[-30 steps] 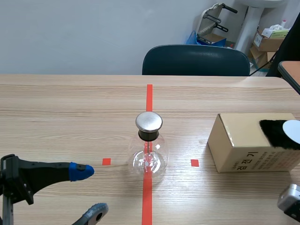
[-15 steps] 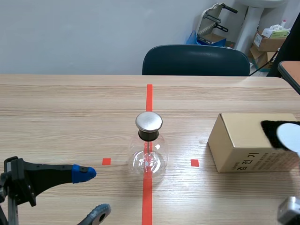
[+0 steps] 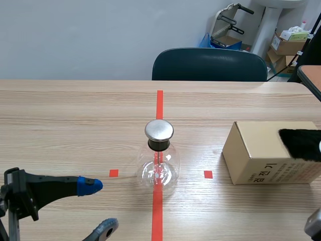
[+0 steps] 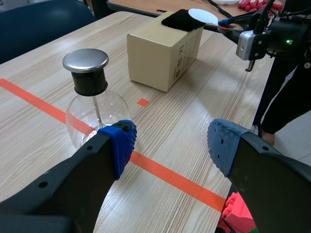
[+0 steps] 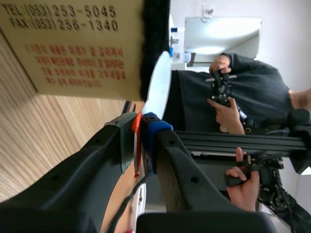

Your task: Do the electroscope experiment

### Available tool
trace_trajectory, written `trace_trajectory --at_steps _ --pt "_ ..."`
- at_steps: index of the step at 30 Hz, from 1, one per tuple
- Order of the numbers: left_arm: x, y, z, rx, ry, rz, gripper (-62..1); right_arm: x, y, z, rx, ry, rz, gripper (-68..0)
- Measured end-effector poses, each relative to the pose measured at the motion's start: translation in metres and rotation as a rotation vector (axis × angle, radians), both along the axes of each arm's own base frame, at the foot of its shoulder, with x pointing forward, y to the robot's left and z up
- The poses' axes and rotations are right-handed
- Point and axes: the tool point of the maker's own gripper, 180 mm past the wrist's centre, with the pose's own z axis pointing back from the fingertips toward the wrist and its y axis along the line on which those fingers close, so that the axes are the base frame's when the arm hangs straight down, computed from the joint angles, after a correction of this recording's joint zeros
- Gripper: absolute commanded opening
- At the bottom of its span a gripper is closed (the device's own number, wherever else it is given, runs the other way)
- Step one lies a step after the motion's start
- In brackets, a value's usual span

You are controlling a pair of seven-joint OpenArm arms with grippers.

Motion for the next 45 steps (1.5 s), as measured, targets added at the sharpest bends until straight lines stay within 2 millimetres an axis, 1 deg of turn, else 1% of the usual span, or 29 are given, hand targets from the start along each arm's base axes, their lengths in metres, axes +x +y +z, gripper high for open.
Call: trace_trajectory --at_steps 3,4,6,7,10,11,12,13,14,17,18,19,20,23,24,25,26,29,30,32,33,34,36,37,38,39,43,44,45 --pt "0.0 0.0 0.0 0.0 0.0 0.0 -26.0 -0.005 0.042 -0.002 -0.007 0.018 0.257 -66.2" --pt "0.0 0.0 0.0 0.0 0.0 0.0 -26.0 -0.007 0.052 -0.002 -0.002 0.018 0.313 -66.2" --pt "0.0 0.0 0.0 0.0 0.0 0.0 -26.0 -0.008 0.056 -0.002 0.004 0.018 0.326 -66.2" --pt "0.0 0.0 0.0 0.0 0.0 0.0 -26.0 -0.006 0.049 -0.003 0.003 0.018 0.28 -66.2" --pt "0.0 0.0 0.0 0.0 0.0 0.0 -26.0 0.001 0.002 -0.002 0.001 0.005 -0.011 -66.2" --pt "0.0 0.0 0.0 0.0 0.0 0.0 -26.0 0.0 -0.01 -0.002 -0.006 0.004 -0.07 -66.2" --pt "0.0 0.0 0.0 0.0 0.0 0.0 -26.0 0.0 -0.012 -0.001 -0.007 0.003 -0.078 -66.2" --pt "0.0 0.0 0.0 0.0 0.0 0.0 -26.0 0.0 -0.006 -0.001 -0.007 0.004 -0.043 -66.2" --pt "0.001 0.0 0.0 0.0 -0.002 0.0 -26.0 0.0 0.007 -0.002 -0.006 0.006 0.03 -66.2" --pt "0.001 0.0 0.0 0.0 -0.002 0.0 -26.0 -0.007 0.055 -0.004 0.013 0.016 0.294 -66.2" --pt "0.001 0.0 0.0 0.0 -0.002 0.0 -26.0 -0.008 0.06 -0.004 0.019 0.017 0.318 -66.2" --pt "0.001 0.0 0.0 0.0 -0.002 0.0 -26.0 -0.008 0.059 -0.005 0.022 0.017 0.303 -66.2" --pt "0.001 0.0 0.0 0.001 -0.002 0.0 -26.0 -0.006 0.052 -0.005 0.023 0.014 0.252 -66.2" --pt "0.001 0.0 0.0 0.0 -0.002 -0.001 -26.0 0.0 0.002 -0.004 0.015 0.003 -0.037 -66.2" --pt "0.001 0.0 0.0 0.0 -0.002 0.0 -26.0 -0.001 -0.009 -0.004 0.008 0.004 -0.097 -66.2" --pt "0.001 0.0 0.0 0.0 -0.002 0.0 -26.0 -0.001 -0.012 -0.003 0.002 0.003 -0.1 -66.2" --pt "0.001 0.0 0.0 0.0 -0.003 0.0 -26.0 -0.001 -0.005 -0.003 -0.004 0.006 -0.049 -66.2" --pt "0.001 0.0 0.0 0.0 -0.003 0.0 -26.0 -0.005 0.044 -0.003 0.005 0.013 0.241 -66.2" --pt "0.001 0.0 0.0 0.0 -0.002 0.0 -26.0 -0.007 0.055 -0.003 0.009 0.01 0.297 -66.2" --pt "0.001 0.0 0.0 0.0 -0.002 0.0 -26.0 -0.008 0.061 -0.003 0.017 0.006 0.314 -66.2" --pt "0.001 0.0 0.0 0.0 -0.003 0.0 -26.0 -0.006 0.055 -0.003 0.021 0.002 0.27 -66.2" --pt "0.001 0.0 0.001 0.0 -0.004 0.001 -26.0 -0.003 0.043 -0.003 0.023 -0.002 0.188 -66.2" --pt "0.002 0.001 0.001 0.001 -0.007 0.002 -26.0 -0.001 0.008 -0.003 0.019 -0.01 -0.025 -66.2" --pt "0.002 0.001 0.001 0.002 -0.009 0.003 -26.0 -0.001 -0.003 -0.002 0.019 -0.013 -0.083 -66.2" --pt "0.003 0.001 0.001 0.003 -0.012 0.005 -26.0 -0.002 -0.003 -0.002 0.013 -0.013 -0.071 -66.2" --pt "0.004 0.002 0.002 0.004 -0.015 0.008 -26.0 -0.001 0.005 -0.002 0.007 -0.009 -0.017 -66.2" --pt "0.005 0.002 0.002 0.006 -0.018 0.011 -26.0 -0.009 0.062 -0.002 0.018 0.0 0.314 -66.2" --pt "0.005 0.002 0.002 0.006 -0.018 0.011 -26.0 -0.011 0.068 -0.003 0.023 0.003 0.345 -66.2" --pt "0.005 0.002 0.002 0.007 -0.018 0.011 -26.0 -0.011 0.069 -0.003 0.025 0.004 0.34 -66.2"
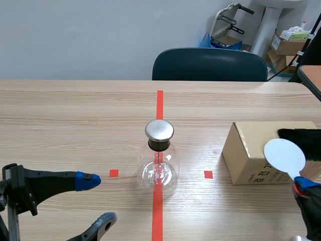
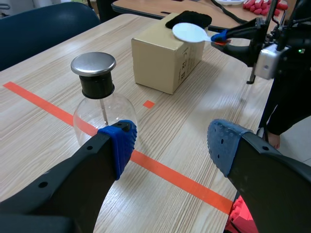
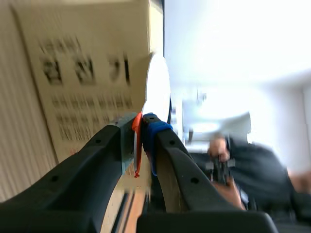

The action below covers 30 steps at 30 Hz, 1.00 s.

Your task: Do the electroscope experiment

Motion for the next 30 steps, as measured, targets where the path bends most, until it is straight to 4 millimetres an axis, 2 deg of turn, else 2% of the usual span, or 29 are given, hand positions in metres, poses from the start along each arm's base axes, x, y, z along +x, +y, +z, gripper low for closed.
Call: trace_trajectory --at_steps 1,4,6,8,11,13,15,17,19,20,23,25,27,28,30 --pt "0.0 0.0 0.0 0.0 0.0 0.001 -26.0 0.002 -0.006 0.0 0.001 -0.001 -0.044 -66.2" --pt "0.0 0.0 0.0 -0.001 0.0 0.0 -26.0 0.009 -0.051 -0.002 -0.001 -0.005 -0.327 -66.2" --pt "0.0 0.0 0.0 0.0 0.0 0.0 -26.0 0.009 -0.068 -0.001 -0.012 -0.005 -0.412 -66.2" --pt "0.0 0.0 0.0 -0.001 0.0 0.0 -26.0 0.009 -0.059 -0.001 -0.015 -0.005 -0.349 -66.2" --pt "0.0 0.0 0.0 -0.001 0.0 0.0 -26.0 0.006 -0.02 0.0 -0.004 -0.003 -0.126 -66.2" --pt "0.0 0.0 0.0 -0.001 0.0 0.0 -26.0 0.003 -0.01 -0.002 -0.001 0.002 -0.076 -66.2" --pt "0.0 0.0 0.0 -0.001 0.0 0.0 -26.0 0.006 -0.023 -0.002 -0.003 0.001 -0.158 -66.2" --pt "0.0 0.0 0.0 -0.001 0.0 0.0 -26.0 0.009 -0.055 -0.002 -0.012 -0.002 -0.338 -66.2" --pt "0.0 0.0 0.0 -0.001 0.0 0.0 -26.0 0.009 -0.071 -0.001 -0.022 -0.005 -0.415 -66.2" --pt "0.0 0.0 0.0 -0.001 0.0 0.0 -26.0 0.008 -0.067 -0.001 -0.03 0.0 -0.383 -66.2" --pt "0.0 0.0 0.0 0.0 0.0 0.0 -26.0 0.006 -0.03 -0.002 -0.037 0.008 -0.153 -66.2" --pt "0.0 0.0 0.0 -0.001 0.0 0.0 -26.0 0.003 -0.014 -0.002 -0.029 0.01 -0.065 -66.2" --pt "0.0 0.0 0.0 -0.001 0.0 0.0 -26.0 0.003 -0.015 -0.002 -0.027 0.01 -0.077 -66.2" --pt "0.0 0.0 0.0 -0.001 0.0 0.0 -26.0 0.005 -0.023 -0.003 -0.032 0.011 -0.12 -66.2" --pt "0.0 0.0 0.0 -0.001 0.0 0.0 -26.0 0.009 -0.051 -0.002 -0.048 0.008 -0.277 -66.2"
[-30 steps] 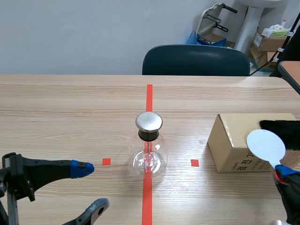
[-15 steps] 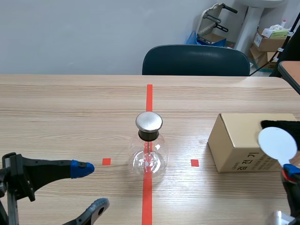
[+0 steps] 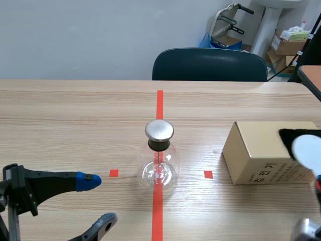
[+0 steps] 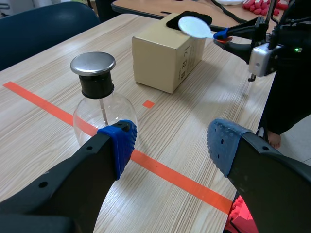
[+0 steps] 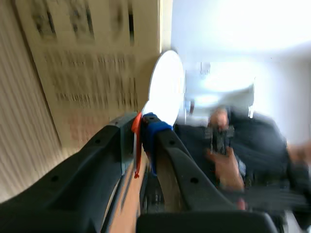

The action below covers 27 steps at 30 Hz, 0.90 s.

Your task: Do the electroscope experiment

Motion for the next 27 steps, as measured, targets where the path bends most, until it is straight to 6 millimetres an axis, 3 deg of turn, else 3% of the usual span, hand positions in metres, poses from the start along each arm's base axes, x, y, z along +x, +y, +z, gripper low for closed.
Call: trace_trajectory --at_steps 2,3,9,11,14,16,20,22,24,27 --pt "0.0 0.0 0.0 0.0 0.0 0.0 -26.0 0.0 -0.019 0.002 -0.005 -0.009 -0.096 -66.2" --pt "0.0 0.0 0.0 0.0 0.0 0.0 -26.0 0.001 -0.018 0.002 -0.009 -0.007 -0.083 -66.2" --pt "0.0 0.0 0.0 0.0 0.0 0.0 -26.0 -0.005 0.034 -0.001 -0.001 0.013 0.214 -66.2" --pt "0.0 0.0 0.0 0.0 0.0 0.0 -26.0 -0.003 0.024 -0.001 -0.007 0.012 0.157 -66.2" --pt "0.0 0.0 0.0 0.0 0.0 0.0 -26.0 0.002 -0.013 0.001 -0.024 0.0 -0.051 -66.2" --pt "0.0 0.0 0.0 0.0 0.0 0.0 -26.0 0.002 -0.019 0.003 -0.028 -0.002 -0.07 -66.2" --pt "0.0 0.0 0.0 0.0 0.0 0.0 -26.0 -0.004 0.029 -0.001 -0.004 0.018 0.198 -66.2" --pt "0.0 0.0 0.0 0.0 0.0 0.0 -26.0 -0.008 0.043 -0.002 0.002 0.025 0.273 -66.2" --pt "0.0 0.0 0.0 0.0 0.0 0.0 -26.0 -0.005 0.034 -0.002 -0.003 0.021 0.224 -66.2" --pt "0.0 0.0 0.0 0.0 0.0 0.0 -26.0 0.002 -0.008 0.001 -0.022 0.005 -0.015 -66.2"
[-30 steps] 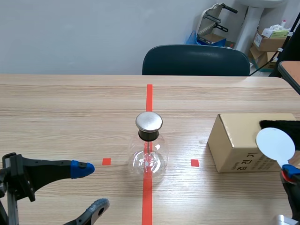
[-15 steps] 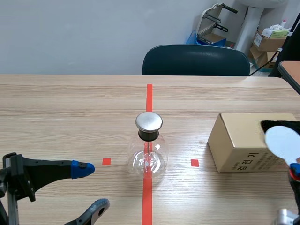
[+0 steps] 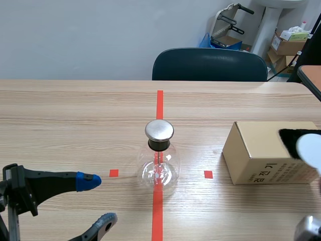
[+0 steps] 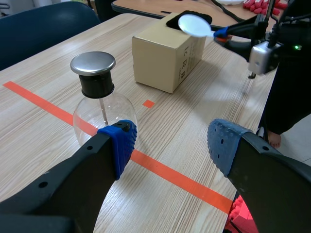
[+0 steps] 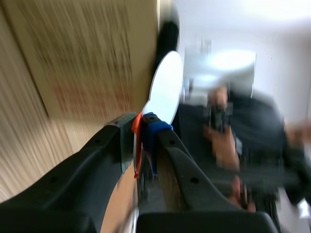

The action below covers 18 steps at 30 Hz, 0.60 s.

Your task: Do the electroscope experiment

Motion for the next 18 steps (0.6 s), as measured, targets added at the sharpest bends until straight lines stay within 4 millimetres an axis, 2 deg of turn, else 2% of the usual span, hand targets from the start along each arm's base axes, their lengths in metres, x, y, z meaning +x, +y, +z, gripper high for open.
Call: trace_trajectory --at_steps 1,3,7,9,11,15,16,18 --pt "0.0 0.0 0.0 0.0 0.0 0.0 -26.0 0.0 -0.011 0.001 -0.004 -0.005 -0.057 -66.2" --pt "0.0 0.0 0.0 0.0 0.0 0.0 -26.0 0.0 -0.01 0.002 -0.008 -0.004 -0.043 -66.2" --pt "0.0 0.0 0.0 0.0 0.0 0.0 -26.0 -0.006 0.04 -0.001 0.01 0.015 0.247 -66.2" --pt "0.0 0.0 0.0 0.0 0.0 0.0 -26.0 -0.009 0.051 -0.002 0.016 0.019 0.303 -66.2" --pt "0.0 0.0 0.0 0.0 0.0 0.0 -26.0 -0.005 0.041 -0.002 0.011 0.017 0.243 -66.2" --pt "0.0 0.0 0.0 0.0 0.0 0.0 -26.0 0.003 -0.008 0.002 -0.012 -0.006 -0.029 -66.2" --pt "0.0 0.0 0.0 0.0 0.0 0.0 -26.0 0.003 -0.009 0.003 -0.017 -0.006 -0.028 -66.2" --pt "0.0 0.0 0.0 0.0 0.0 0.0 -26.0 0.002 0.008 0.003 -0.013 0.0 0.077 -66.2"
